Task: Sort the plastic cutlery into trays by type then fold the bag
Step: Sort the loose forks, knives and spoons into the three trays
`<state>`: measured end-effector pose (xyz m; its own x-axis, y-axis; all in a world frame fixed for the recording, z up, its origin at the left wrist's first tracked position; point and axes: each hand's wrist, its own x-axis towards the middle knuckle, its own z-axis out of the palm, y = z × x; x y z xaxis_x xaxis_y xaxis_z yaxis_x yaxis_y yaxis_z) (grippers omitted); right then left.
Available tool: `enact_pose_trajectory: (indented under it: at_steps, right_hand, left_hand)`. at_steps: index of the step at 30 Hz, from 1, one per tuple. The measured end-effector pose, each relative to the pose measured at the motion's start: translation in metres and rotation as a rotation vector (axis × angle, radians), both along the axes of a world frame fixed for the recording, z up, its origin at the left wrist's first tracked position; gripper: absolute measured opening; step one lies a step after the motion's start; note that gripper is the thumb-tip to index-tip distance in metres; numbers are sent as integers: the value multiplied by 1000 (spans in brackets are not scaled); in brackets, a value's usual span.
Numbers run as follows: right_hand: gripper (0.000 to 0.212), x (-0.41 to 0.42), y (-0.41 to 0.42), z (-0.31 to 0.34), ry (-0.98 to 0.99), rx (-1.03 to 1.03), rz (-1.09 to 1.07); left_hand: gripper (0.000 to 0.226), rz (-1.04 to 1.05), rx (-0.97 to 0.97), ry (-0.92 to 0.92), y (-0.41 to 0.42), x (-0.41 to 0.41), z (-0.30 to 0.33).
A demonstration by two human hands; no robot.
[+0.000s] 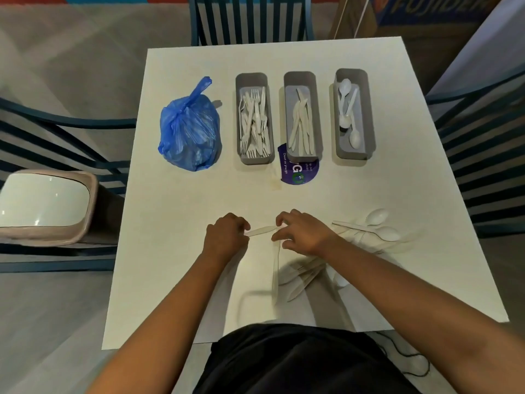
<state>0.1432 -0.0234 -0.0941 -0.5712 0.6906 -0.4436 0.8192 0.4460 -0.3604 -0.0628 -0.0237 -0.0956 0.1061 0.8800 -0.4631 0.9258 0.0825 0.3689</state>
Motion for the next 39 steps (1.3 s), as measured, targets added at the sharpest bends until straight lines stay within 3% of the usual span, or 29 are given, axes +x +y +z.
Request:
enact_pose_trajectory:
  at_steps: [7,16,20,23,28,31,34,39]
  right_hand:
    - [28,-8,-6,-3,-5,135,43]
    - [22,-4,-4,-6,-64,91,37]
    - [11,5,0,3,13,-45,-181]
    - [12,17,6,14,100,-132,-343]
    - [11,42,22,24,297,-159,-664]
    - [5,51,34,29,434,-94,-820]
    - [24,58,51,37,485,-38,-902]
    - [56,64,79,47,496,-48,-878]
  left_hand:
    - [22,3,149,77,-11,-7,-9]
    - [23,85,150,18,-7,-6,-11]
    - [20,365,127,-275,3,-3,-5]
    - [19,451,84,-436,12,4,0]
    - [21,562,37,-586,27,30,14]
    - [24,723,-111,-813,41,53,34]
    - [36,767,-201,-937,61,75,48]
    - [41,665,-169,-862,95,103,61]
